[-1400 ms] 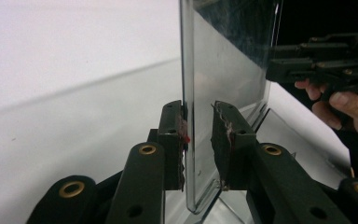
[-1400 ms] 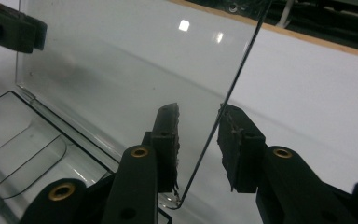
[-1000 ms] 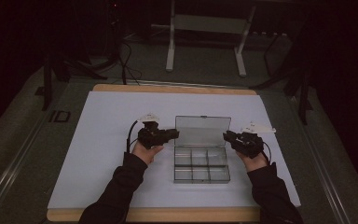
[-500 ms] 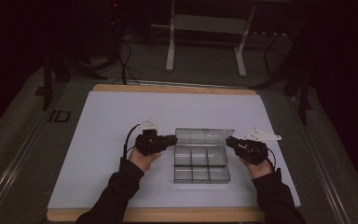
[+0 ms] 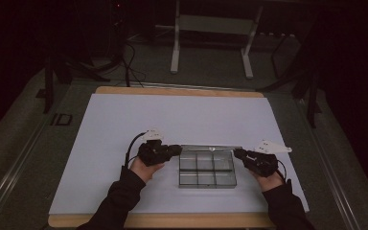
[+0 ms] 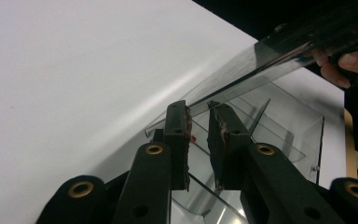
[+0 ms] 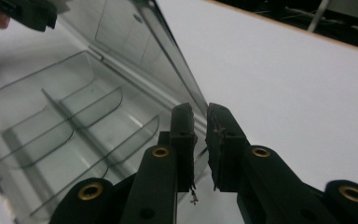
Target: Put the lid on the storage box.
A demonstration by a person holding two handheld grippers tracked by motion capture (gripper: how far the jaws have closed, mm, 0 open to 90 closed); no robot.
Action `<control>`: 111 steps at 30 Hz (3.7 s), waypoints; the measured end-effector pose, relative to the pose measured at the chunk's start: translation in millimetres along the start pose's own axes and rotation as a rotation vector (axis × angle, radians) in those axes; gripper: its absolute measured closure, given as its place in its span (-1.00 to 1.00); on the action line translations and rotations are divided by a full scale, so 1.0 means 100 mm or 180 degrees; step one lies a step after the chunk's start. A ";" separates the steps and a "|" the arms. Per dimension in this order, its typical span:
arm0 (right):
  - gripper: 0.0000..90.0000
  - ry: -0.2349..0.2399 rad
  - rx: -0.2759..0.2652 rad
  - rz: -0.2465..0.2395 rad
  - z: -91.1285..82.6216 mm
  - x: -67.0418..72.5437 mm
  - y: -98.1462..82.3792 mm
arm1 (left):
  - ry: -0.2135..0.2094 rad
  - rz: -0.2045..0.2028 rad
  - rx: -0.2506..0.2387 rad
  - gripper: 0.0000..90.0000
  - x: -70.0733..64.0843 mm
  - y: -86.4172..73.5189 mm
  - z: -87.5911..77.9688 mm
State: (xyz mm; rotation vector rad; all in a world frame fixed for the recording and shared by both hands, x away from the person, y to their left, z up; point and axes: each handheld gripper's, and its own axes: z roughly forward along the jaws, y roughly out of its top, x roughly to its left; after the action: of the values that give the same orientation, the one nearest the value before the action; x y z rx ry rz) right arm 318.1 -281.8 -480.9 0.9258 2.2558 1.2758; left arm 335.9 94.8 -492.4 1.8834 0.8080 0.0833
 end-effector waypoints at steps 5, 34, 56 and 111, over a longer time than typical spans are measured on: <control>0.80 0.0053 0.0052 -0.0022 -0.01 0.01 -0.08 | -0.0028 -0.0028 0.0020 0.75 0.00 -0.05 0.00; 0.78 0.0100 0.0294 0.0124 0.08 -0.07 -0.33 | 0.0127 -0.0098 0.0296 0.63 0.10 -0.33 0.08; -0.62 -0.0091 0.0109 0.0264 0.03 -0.21 -0.31 | 0.0207 -0.0399 0.0228 -0.95 0.27 -0.33 -0.14; -0.66 -0.0498 0.0370 0.0381 -0.36 -0.36 -0.80 | 0.0580 -0.0159 0.0265 -0.95 0.21 -0.77 -0.58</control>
State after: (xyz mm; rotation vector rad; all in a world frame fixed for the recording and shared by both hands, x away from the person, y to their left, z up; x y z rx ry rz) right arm 292.8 -358.6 -530.9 1.1761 2.1992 1.0879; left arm 290.3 170.5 -536.8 1.9526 0.9954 0.1951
